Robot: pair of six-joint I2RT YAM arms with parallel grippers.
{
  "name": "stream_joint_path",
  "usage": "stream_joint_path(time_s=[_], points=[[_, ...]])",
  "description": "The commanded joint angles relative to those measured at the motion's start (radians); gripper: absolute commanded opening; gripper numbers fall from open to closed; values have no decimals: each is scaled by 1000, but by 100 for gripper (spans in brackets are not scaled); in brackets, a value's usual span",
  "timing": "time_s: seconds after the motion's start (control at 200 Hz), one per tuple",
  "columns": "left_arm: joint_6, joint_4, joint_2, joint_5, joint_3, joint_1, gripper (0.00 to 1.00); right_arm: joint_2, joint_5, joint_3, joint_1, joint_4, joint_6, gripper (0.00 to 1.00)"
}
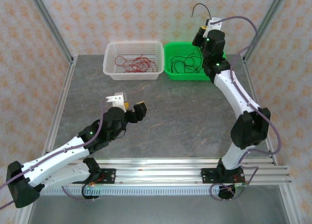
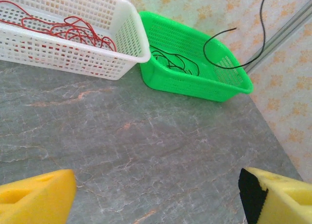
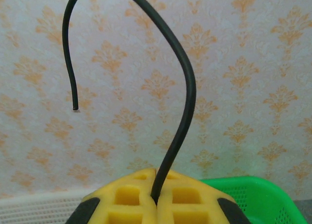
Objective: Untangle the cables
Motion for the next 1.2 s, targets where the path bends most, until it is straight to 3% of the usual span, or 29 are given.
stream_joint_path(time_s=[0.0, 0.215, 0.45, 0.796, 1.031, 1.196], points=[[-17, -11, -20, -10, -9, -8, 88, 70, -6, 70, -20, 60, -72, 0], [-32, -20, -32, -25, -18, -10, 87, 234, 55, 128, -28, 84, -131, 0], [-48, -44, -53, -39, -24, -12, 87, 385, 66, 208, -30, -3, -202, 0], [-62, -76, -63, -57, -22, -14, 87, 593, 152, 430, -31, -500, -307, 0], [-68, -77, -54, -57, -20, -15, 87, 679, 176, 471, -32, -629, -239, 0], [-70, -82, -52, -56, -18, -16, 87, 708, 182, 529, -32, -684, -202, 22]])
